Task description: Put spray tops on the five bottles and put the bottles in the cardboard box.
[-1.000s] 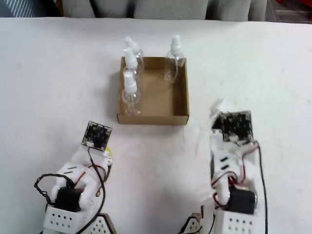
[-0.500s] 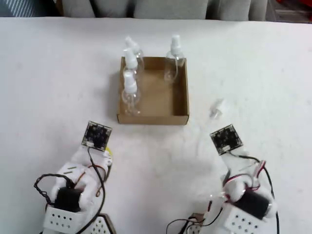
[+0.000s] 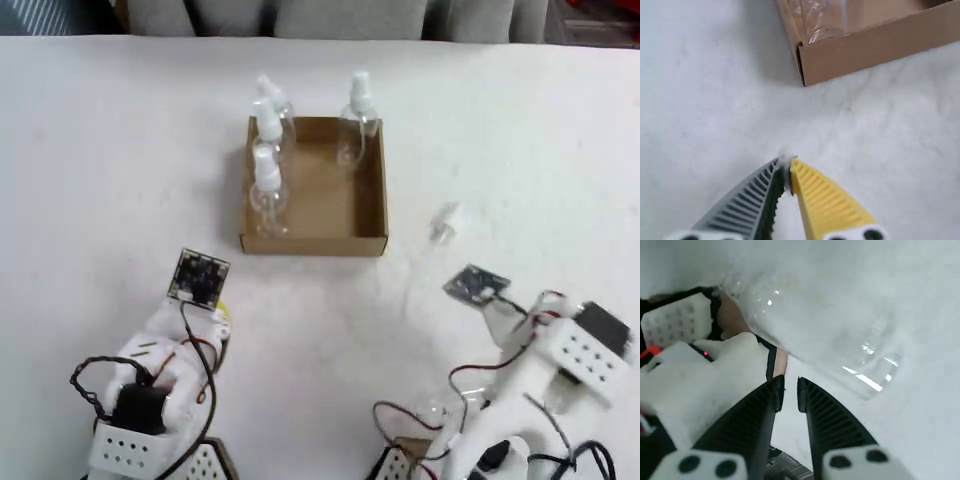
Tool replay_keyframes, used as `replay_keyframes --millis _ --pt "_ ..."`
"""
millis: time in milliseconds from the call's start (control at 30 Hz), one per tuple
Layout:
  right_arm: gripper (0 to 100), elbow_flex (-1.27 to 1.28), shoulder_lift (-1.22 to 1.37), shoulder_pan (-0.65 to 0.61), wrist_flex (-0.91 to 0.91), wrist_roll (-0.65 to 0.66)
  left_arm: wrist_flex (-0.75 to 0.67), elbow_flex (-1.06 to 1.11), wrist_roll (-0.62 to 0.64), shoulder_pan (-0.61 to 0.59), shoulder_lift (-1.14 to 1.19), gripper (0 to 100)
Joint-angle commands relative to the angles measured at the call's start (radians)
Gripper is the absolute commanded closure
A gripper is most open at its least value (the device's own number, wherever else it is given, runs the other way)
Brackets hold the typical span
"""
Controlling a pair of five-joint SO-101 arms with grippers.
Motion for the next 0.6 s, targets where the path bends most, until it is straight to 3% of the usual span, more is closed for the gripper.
replay_keyframes --millis 0,200,333,567 --pt "98.2 -0.043 -0.010 0.171 0.031 0.187 -0.037 -0.002 -0.006 -0.012 0.001 98" --pt "98.3 0.015 -0.042 0.291 0.001 0.222 -0.037 -0.002 -0.006 -0.007 0.001 97" --pt "98.1 0.115 -0.050 0.286 -0.077 0.227 -0.037 -0.002 -0.006 -0.007 0.001 98" --pt "98.1 0.184 -0.051 0.179 -0.053 0.216 -0.035 -0.002 -0.006 -0.010 0.001 98"
